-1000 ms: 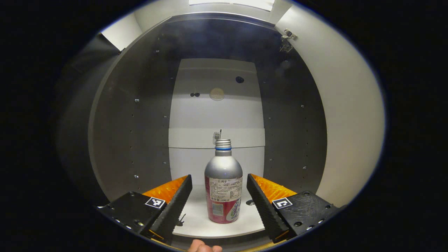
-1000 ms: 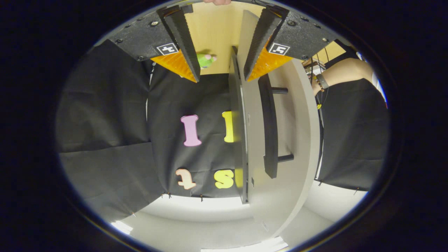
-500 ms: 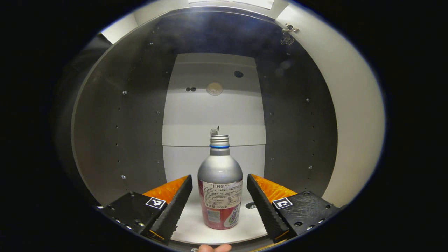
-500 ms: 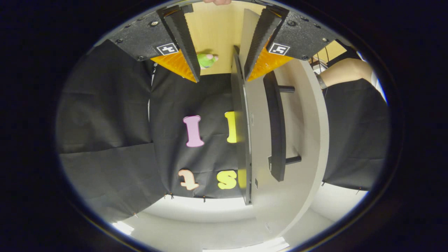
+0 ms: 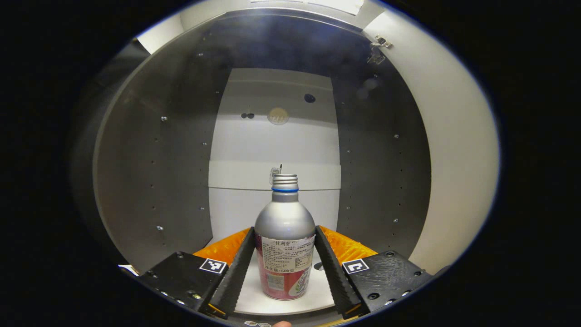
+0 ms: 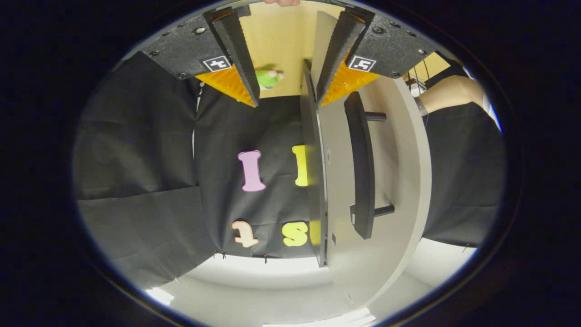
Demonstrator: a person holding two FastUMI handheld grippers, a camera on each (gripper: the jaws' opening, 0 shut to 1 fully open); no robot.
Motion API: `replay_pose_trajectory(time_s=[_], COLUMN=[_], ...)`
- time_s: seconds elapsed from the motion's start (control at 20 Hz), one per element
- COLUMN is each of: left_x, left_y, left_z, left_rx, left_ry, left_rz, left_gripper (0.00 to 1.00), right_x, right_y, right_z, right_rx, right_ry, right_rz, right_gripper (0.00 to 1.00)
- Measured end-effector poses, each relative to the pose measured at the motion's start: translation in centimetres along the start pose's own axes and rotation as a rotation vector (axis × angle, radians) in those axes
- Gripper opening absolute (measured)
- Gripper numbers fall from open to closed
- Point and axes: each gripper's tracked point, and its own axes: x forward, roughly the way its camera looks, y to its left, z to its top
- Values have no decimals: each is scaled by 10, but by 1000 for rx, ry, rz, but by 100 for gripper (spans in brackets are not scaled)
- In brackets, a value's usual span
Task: Open the cabinet door with the right hand, grasp the bottle in the cabinet with the left hand and place it on the coaster, then close the cabinet door with the right hand.
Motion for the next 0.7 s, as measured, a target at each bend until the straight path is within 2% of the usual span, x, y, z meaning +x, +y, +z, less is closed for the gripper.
replay_pose_trajectory(time_s=[0.15, 0.3, 0.45, 0.6, 0.7], left_x=[-30, -67, -109, -154, -184], left_y=[1, -3, 3, 18, 38], left_z=[11, 17, 16, 1, -16], left_rx=[4, 6, 21, 25, 38], left_ry=[-22, -33, -47, -37, -40], left_rz=[-13, -57, -56, -26, 30], left_gripper=[78, 77, 77, 77, 77], right_x=[0, 2, 1, 1, 2], right_y=[1, 2, 3, 4, 3], right_z=[6, 9, 8, 9, 9], right_rx=[-10, -15, -9, -13, -23], right_ry=[-28, -46, -47, -55, -62], right_rz=[10, 19, 29, 35, 35], right_gripper=[80, 79, 79, 79, 79])
